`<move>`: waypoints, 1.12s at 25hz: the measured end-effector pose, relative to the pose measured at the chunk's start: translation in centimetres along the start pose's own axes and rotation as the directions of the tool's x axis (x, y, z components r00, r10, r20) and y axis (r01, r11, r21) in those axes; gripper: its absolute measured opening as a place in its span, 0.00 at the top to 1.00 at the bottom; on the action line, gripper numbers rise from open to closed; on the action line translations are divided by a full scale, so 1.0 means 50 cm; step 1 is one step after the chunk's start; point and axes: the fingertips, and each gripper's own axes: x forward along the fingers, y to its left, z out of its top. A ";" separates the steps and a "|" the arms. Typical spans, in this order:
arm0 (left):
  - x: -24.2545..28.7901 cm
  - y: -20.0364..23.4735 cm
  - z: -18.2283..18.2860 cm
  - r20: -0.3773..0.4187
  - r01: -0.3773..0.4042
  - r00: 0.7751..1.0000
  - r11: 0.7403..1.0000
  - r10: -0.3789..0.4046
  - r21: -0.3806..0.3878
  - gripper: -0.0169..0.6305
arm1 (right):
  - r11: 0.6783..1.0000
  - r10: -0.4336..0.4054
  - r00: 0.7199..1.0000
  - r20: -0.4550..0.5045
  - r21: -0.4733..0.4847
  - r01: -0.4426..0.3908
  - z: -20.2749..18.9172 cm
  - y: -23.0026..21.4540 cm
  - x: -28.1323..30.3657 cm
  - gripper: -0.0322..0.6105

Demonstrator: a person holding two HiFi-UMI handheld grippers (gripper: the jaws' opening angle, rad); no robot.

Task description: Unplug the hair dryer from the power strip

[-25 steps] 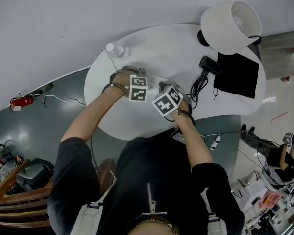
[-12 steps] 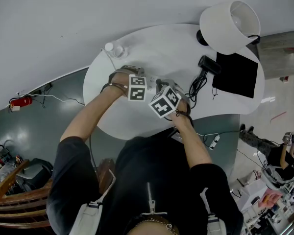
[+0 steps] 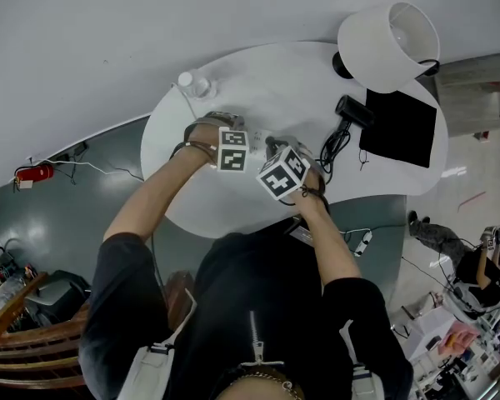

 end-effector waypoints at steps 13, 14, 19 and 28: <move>-0.009 0.000 -0.006 0.029 -0.036 0.999 0.999 0.036 0.006 0.39 | 0.999 -0.035 0.998 0.048 0.028 0.034 -0.023 0.006 -0.022 0.87; -0.011 0.000 -0.006 0.032 -0.049 0.998 0.999 0.049 0.009 0.39 | 0.999 -0.038 0.998 0.052 0.030 0.037 -0.025 0.005 -0.025 0.87; -0.027 -0.010 -0.006 0.054 -0.103 0.993 0.995 0.102 0.008 0.39 | 0.998 -0.053 0.996 0.067 0.035 0.050 -0.032 0.012 -0.037 0.87; -0.075 -0.023 -0.004 0.101 -0.185 0.976 0.981 0.190 -0.059 0.39 | 0.997 -0.076 0.991 0.108 0.037 0.072 -0.028 0.030 -0.063 0.87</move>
